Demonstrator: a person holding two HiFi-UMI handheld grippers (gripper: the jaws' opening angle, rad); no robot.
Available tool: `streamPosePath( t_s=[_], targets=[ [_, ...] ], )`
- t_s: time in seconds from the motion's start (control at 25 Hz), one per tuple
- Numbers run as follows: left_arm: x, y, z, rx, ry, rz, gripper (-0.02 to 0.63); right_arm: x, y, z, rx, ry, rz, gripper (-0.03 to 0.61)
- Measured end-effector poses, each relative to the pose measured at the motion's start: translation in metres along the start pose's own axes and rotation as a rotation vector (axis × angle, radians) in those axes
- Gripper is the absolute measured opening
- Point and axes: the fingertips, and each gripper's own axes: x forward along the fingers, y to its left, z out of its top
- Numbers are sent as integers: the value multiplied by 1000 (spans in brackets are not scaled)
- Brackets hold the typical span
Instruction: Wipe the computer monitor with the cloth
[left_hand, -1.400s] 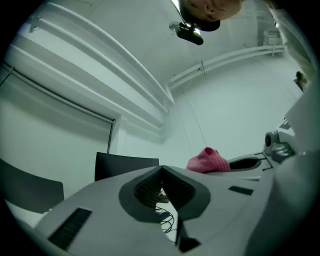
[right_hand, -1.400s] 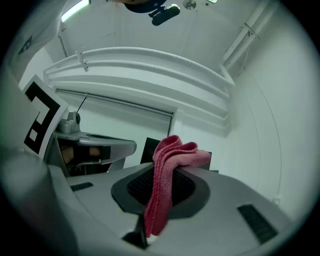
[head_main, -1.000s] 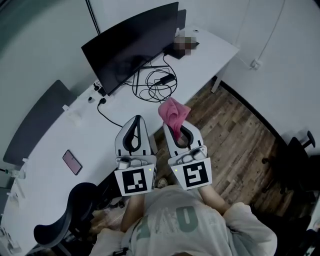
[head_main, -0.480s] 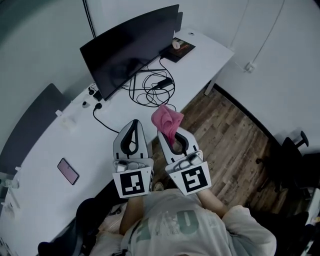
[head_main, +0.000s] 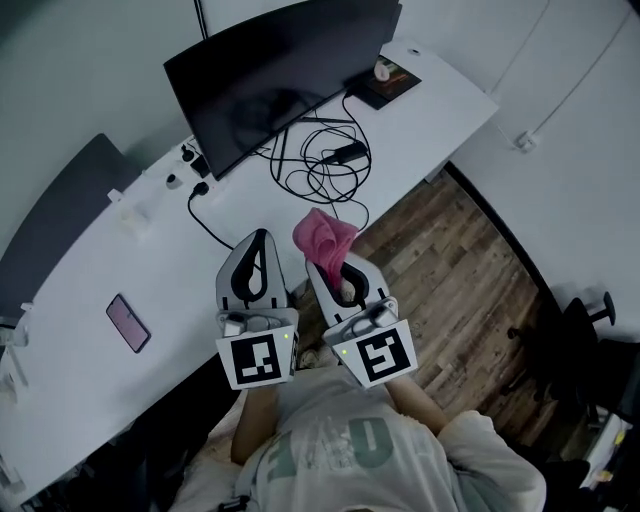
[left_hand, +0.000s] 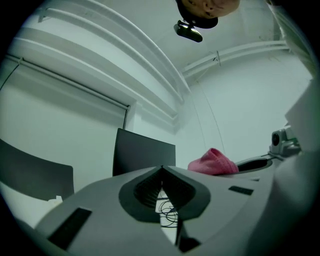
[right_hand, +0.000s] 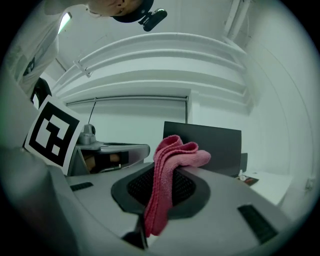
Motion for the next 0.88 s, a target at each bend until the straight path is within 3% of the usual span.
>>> streamPosePath(
  t_s=[0.28, 0.88],
  targets=[
    [49, 34, -15, 54, 19, 168, 14, 68, -35, -7, 33, -32, 169, 57],
    [213, 10, -28, 96, 43, 364, 15, 162, -189, -19, 85, -41, 365, 57]
  ],
)
